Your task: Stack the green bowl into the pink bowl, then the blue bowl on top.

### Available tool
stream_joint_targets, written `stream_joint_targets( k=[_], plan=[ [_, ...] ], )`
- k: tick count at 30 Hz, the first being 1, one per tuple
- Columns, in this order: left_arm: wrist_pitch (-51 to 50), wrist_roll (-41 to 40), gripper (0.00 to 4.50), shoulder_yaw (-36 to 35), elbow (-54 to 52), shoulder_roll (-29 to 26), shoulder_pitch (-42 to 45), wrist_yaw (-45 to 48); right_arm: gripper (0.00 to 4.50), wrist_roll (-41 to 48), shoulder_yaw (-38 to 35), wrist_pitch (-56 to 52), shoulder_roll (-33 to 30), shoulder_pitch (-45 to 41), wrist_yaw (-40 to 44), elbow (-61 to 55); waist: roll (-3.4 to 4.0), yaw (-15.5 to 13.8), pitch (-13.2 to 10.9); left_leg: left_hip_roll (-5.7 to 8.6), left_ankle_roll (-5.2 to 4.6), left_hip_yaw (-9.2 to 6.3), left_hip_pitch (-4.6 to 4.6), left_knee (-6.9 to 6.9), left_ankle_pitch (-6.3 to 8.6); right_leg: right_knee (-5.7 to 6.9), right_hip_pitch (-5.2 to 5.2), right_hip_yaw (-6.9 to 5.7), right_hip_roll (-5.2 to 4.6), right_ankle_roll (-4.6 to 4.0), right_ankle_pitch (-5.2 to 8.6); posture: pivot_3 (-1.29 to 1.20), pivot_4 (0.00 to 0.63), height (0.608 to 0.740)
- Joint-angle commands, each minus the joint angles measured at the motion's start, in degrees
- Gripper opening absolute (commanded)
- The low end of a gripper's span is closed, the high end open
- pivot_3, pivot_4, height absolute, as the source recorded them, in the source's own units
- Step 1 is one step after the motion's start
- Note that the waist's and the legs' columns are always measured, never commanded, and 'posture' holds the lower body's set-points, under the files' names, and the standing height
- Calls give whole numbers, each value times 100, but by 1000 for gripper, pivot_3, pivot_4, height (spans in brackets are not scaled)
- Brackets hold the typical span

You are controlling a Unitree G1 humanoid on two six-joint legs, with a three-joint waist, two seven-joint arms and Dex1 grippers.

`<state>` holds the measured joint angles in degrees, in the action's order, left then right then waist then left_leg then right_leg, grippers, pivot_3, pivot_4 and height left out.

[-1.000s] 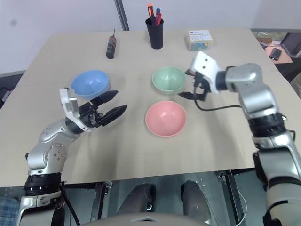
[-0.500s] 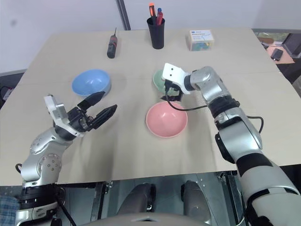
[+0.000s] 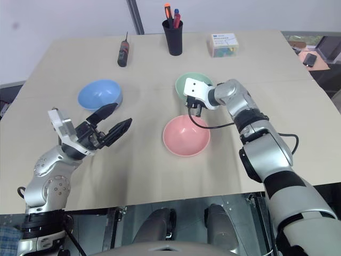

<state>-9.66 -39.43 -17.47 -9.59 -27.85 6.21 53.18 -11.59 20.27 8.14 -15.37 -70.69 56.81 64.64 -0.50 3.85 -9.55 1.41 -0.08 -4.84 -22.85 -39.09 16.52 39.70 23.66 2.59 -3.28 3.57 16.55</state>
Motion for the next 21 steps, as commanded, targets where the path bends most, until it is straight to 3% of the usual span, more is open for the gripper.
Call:
stream_joint_targets(
  k=[1, 5, 9, 12, 16, 19, 21],
  plan=[
    [75, 12, 4500, 27, -66, -82, 116, 103, 47, 81, -140, 364, -151, -215, 282, -721, 4, 9, -2, 0, 0, 0, 0, 0, 0, 0, 0, 0, 0, 0, 0, 0, 150, 740],
    [72, 56, 4500, 77, 30, -106, 185, 200, 47, 434, -216, 159, -426, 14, 1088, -2175, 6, 12, -4, -1, 0, 1, 0, 1, 0, 1, 2, 1, 0, 0, 0, 0, 150, 740],
    [73, 76, 4500, 170, 284, -183, 418, 400, 47, 1065, -106, -899, -1144, 957, 2169, -4980, 4, -56, -3, -2, 0, -14, -4, 2, 0, -7, -2, -13, -4, 0, 0, 0, 150, 740],
    [86, 102, 4500, 229, 491, -231, 597, 555, 47, 1424, -49, -1814, -1544, 1585, 2472, -6556, 5, -141, -3, 3, 0, -14, -7, 0, 1, -11, -5, -16, -30, 0, 0, 0, 150, 740],
    [83, 120, 4500, 304, 710, -242, 801, 763, 47, 1638, 24, -2539, -1936, 2224, 2535, -7770, 5, -150, -3, 4, -1, -13, -4, -4, 1, -5, -5, -15, -31, 0, 0, 0, 150, 740],
    [104, 175, 4500, 377, 902, -240, 979, 884, 47, 1641, 62, -2791, -2060, 2354, 2439, -8060, 4, -157, -3, 4, -1, -14, -2, -4, 1, -2, -7, -17, -31, 0, 0, 0, 150, 740],
    [125, 210, 4500, 412, 1042, -233, 1109, 938, 834, 1604, 84, -2848, -2081, 2331, 2352, -8098, 4, -146, -3, 6, -1, -11, -2, -8, 1, 0, -6, -14, -29, 0, 0, 0, 150, 740]
  ],
)
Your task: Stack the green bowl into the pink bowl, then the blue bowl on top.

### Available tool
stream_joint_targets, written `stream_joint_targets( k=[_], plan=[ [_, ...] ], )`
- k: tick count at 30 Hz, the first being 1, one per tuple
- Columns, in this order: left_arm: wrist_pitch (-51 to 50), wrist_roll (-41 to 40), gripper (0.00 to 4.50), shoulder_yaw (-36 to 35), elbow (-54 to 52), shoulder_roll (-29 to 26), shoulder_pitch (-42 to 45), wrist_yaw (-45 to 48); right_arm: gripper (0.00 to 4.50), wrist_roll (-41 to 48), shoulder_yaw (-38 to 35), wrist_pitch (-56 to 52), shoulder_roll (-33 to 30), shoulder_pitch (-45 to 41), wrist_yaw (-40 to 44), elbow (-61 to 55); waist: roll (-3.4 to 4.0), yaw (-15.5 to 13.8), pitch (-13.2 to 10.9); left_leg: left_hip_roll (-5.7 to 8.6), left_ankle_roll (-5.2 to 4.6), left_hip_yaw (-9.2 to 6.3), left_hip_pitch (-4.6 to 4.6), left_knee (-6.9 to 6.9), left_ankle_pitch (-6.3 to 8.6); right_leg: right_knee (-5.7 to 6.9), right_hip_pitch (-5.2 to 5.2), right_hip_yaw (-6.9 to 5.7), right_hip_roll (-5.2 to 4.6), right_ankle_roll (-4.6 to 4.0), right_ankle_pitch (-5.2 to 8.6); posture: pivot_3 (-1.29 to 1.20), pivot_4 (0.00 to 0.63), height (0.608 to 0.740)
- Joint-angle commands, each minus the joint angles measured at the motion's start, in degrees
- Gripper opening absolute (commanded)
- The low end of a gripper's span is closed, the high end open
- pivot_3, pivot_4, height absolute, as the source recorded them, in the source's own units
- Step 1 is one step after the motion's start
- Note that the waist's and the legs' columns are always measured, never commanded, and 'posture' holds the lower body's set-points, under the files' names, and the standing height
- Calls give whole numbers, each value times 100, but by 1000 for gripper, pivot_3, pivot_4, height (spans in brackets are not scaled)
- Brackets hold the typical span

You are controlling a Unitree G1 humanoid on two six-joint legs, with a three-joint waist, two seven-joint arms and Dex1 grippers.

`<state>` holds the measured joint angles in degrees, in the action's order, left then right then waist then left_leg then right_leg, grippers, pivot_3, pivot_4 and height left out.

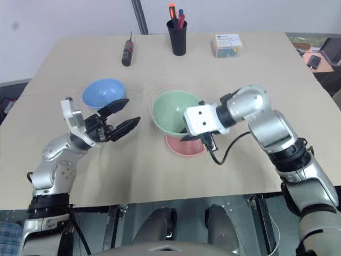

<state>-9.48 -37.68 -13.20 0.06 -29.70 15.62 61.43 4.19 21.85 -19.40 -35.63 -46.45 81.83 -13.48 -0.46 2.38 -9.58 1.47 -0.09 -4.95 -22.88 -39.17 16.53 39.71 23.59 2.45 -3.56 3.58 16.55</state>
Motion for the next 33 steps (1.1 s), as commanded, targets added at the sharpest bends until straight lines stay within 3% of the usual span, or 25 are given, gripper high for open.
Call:
stream_joint_targets(
  k=[1, 2, 7, 11, 17, 25, 33],
  plan=[
    [119, 46, 4500, 1, 129, -46, 214, 144, 1135, 19, -64, -133, -59, -104, -182, -303, -2, 1, 1, 0, 0, 0, 1, 0, 0, 2, -1, 1, 0, 0, 0, 0, 150, 740],
    [125, 55, 4500, 13, 166, -44, 245, 172, 1335, 20, -55, -165, -65, -113, -203, -318, -2, -5, 0, 0, 0, -1, 2, 0, 0, 2, 0, -1, 1, 0, 0, 0, 150, 740],
    [58, 30, 4500, 50, 212, -22, 302, 287, 3228, 220, -192, -445, -206, -105, -231, -577, -2, -9, 0, 1, 0, -2, -1, 0, 0, -3, -1, -2, 0, 0, 0, 0, 150, 740],
    [-143, 169, 4500, 25, 231, -76, 499, -124, 4334, 1008, -1077, -1221, -215, 11, -613, -695, -4, -22, 0, 2, 0, -5, -3, 0, 0, -4, -1, -5, -2, 0, 0, 0, 150, 740],
    [-183, 886, 4500, 56, 539, -519, 1042, -690, 4334, 1675, -1981, -1462, -252, 371, -1179, -799, -7, -39, -1, 3, -1, -9, -2, 0, 0, -4, -5, -10, 1, 0, 0, 0, 150, 740],
    [210, 2203, 4500, 448, 2508, -1605, 2026, -689, 4334, 1973, -2317, -1327, -550, 942, -1594, -990, -7, 0, -1, 6, -2, 0, -1, 4, 1, -4, -1, -2, 25, 0, 0, 0, 150, 740],
    [526, 3028, 4500, 992, 3756, -1696, 2488, -621, 4334, 2022, -2329, -1241, -693, 1061, -1883, -1044, -9, -13, -3, 9, -2, -2, -4, 2, 0, -2, -1, -5, 26, 1, 1, 0, 150, 740]
  ],
)
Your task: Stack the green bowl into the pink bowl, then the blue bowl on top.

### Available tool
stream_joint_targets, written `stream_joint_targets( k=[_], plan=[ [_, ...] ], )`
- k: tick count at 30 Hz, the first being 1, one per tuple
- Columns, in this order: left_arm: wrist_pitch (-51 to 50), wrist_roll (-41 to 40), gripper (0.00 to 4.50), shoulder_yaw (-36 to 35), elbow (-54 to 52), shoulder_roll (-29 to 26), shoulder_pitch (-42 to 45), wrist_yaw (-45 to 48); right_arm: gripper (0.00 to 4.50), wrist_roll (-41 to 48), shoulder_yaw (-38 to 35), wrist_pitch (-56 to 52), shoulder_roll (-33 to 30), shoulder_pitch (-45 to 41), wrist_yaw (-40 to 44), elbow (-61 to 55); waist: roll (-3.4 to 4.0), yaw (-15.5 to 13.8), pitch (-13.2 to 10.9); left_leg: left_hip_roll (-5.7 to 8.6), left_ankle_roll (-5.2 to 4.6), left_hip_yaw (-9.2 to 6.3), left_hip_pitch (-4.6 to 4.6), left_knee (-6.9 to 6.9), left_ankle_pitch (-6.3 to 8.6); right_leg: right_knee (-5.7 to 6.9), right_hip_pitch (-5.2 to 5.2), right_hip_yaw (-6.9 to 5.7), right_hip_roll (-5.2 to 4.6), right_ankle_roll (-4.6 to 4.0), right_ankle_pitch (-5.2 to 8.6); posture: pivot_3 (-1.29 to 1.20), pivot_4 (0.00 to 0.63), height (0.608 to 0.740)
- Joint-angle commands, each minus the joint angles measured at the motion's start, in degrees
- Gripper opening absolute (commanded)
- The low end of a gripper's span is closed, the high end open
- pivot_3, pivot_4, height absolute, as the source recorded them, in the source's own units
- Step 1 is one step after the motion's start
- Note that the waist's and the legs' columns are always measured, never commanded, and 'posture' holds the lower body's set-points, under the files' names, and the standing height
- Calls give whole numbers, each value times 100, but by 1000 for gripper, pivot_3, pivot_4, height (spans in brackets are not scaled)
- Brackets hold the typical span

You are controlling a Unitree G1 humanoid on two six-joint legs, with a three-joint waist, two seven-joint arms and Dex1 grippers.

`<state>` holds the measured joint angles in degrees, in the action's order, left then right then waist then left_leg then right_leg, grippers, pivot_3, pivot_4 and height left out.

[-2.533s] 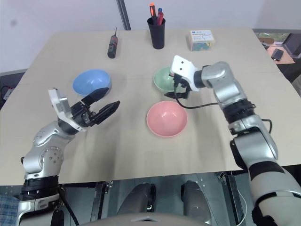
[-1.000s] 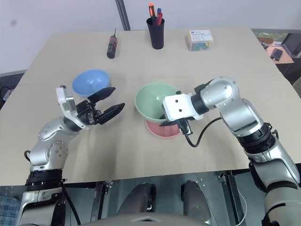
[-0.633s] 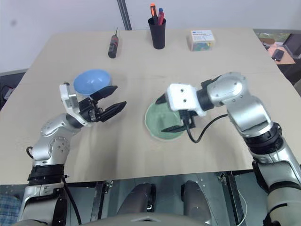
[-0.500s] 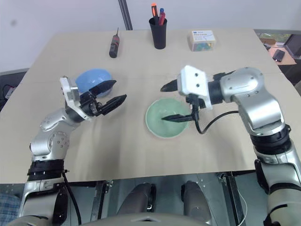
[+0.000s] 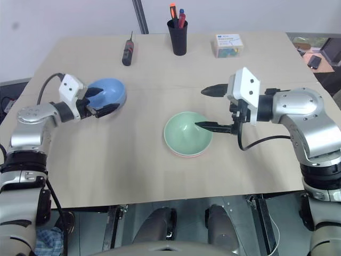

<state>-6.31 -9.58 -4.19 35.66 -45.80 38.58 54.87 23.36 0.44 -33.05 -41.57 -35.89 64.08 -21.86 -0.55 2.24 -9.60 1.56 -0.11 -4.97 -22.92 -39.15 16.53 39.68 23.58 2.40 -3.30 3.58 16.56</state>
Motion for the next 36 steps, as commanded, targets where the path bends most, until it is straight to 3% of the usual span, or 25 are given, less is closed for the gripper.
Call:
stream_joint_targets(
  k=[1, 7, 10, 18, 19, 30, 36],
  plan=[
    [255, 286, 4500, 138, 293, -74, 218, 46, 4334, 116, -202, 136, -106, 9, -142, -207, -1, 1, -1, 0, 0, 0, -1, 0, 0, 0, 0, 0, 0, 0, 0, 0, 150, 740],
    [431, 486, 4500, 270, 664, -23, 360, 69, 4334, 207, -240, 154, -206, 75, -238, -223, -1, 11, -1, -1, 0, 0, -2, 0, 0, 2, 1, 0, 0, 0, 0, 0, 150, 740],
    [435, 507, 3562, 279, 724, 1, 387, 154, 4500, 185, -252, 174, -213, 87, -388, -191, -1, 10, -1, -2, 0, 0, -2, 0, 0, 2, 2, 0, 0, 0, 0, 0, 150, 740],
    [480, 559, 373, 275, 679, 15, 363, 246, 4500, 183, -189, 166, -258, 85, -558, -164, -2, 8, 0, -3, 0, 0, -2, -2, 0, 4, 1, 1, 0, 0, 0, 0, 150, 740],
    [496, 569, 134, 277, 688, 11, 368, 255, 4500, 195, -185, 164, -254, 84, -566, -168, -1, 6, 0, -3, 0, 0, -2, -2, 0, 5, 1, 0, 0, 0, 0, 0, 150, 740],
    [130, 441, 51, 321, 300, 145, 383, 592, 4500, 291, -157, 121, -280, 110, -603, -230, 0, 1, 1, -2, -1, 2, 1, -5, 0, 9, 0, 2, 0, 0, 0, 0, 150, 740],
    [-323, 248, 51, 755, -1424, 179, 448, 1409, 4500, 287, -139, 143, -314, 118, -598, -208, -5, -14, -2, -1, -1, -2, -8, -11, 0, 8, 1, -2, -1, 0, 0, 0, 150, 740]
  ],
)
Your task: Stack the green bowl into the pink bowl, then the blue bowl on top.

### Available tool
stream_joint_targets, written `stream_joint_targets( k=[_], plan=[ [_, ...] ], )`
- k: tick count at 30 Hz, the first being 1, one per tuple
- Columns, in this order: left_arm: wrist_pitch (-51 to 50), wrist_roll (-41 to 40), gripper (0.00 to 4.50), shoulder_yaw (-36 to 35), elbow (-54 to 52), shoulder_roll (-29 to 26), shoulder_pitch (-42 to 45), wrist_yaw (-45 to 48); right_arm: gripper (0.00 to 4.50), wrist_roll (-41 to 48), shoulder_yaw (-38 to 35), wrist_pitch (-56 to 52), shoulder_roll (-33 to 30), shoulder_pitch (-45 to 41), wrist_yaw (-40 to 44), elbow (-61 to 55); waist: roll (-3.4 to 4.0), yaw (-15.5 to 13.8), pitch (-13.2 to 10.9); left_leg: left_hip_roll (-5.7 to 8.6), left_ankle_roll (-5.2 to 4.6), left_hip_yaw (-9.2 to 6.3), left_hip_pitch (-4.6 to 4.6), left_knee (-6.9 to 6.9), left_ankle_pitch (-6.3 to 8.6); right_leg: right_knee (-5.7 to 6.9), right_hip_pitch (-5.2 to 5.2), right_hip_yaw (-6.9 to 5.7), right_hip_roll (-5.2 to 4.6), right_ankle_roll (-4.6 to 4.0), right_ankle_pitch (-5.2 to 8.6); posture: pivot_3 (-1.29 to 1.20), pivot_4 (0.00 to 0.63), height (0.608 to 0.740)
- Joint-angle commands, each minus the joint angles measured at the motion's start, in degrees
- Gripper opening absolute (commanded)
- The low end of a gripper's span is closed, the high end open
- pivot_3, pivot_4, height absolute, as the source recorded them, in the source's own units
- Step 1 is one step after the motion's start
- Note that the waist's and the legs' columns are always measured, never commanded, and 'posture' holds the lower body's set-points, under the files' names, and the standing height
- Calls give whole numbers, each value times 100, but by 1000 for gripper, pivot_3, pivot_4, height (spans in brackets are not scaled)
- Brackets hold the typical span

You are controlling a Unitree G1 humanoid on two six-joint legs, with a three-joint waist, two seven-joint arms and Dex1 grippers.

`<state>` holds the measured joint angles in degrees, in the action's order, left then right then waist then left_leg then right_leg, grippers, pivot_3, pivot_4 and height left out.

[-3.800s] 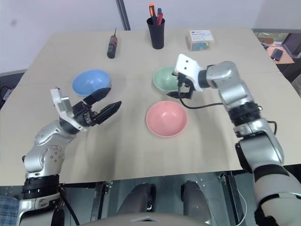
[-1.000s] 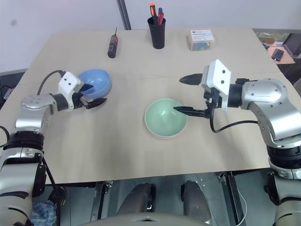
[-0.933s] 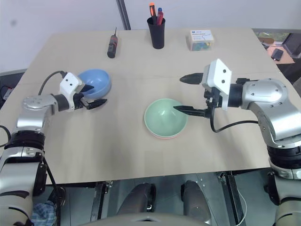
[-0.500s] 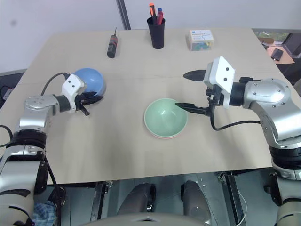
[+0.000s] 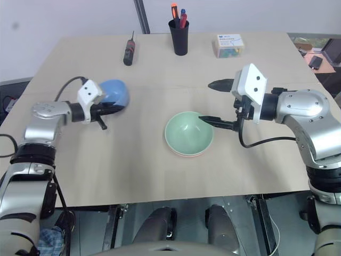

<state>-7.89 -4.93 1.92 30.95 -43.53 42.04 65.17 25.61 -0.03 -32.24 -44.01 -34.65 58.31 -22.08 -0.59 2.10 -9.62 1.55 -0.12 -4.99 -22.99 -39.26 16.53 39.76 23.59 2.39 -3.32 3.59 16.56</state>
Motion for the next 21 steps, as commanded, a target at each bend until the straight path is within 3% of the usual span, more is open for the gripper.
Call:
stream_joint_targets(
  k=[1, 12, 21],
  plan=[
    [-188, -229, 51, 247, -1310, -41, 118, 508, 4500, 62, -85, 73, -69, -14, -14, -173, -1, 5, -1, 0, 0, -1, -1, -1, 0, -1, 0, -1, 0, 0, 0, 0, 150, 740],
    [-363, -739, 51, 1032, -3769, 255, 460, 1408, 4500, 70, 15, 136, -57, 21, 43, -147, -4, 42, -4, -9, 0, 12, 5, 0, 0, 1, 1, 14, 10, 0, 0, 0, 150, 740],
    [-350, -1003, 51, 1295, -4232, 321, 290, 1781, 4500, 50, 0, 134, -86, 74, 7, -188, -5, 27, -4, -13, -2, 12, 6, -3, 1, 2, -1, 14, 16, 0, 0, 0, 150, 740]
  ],
)
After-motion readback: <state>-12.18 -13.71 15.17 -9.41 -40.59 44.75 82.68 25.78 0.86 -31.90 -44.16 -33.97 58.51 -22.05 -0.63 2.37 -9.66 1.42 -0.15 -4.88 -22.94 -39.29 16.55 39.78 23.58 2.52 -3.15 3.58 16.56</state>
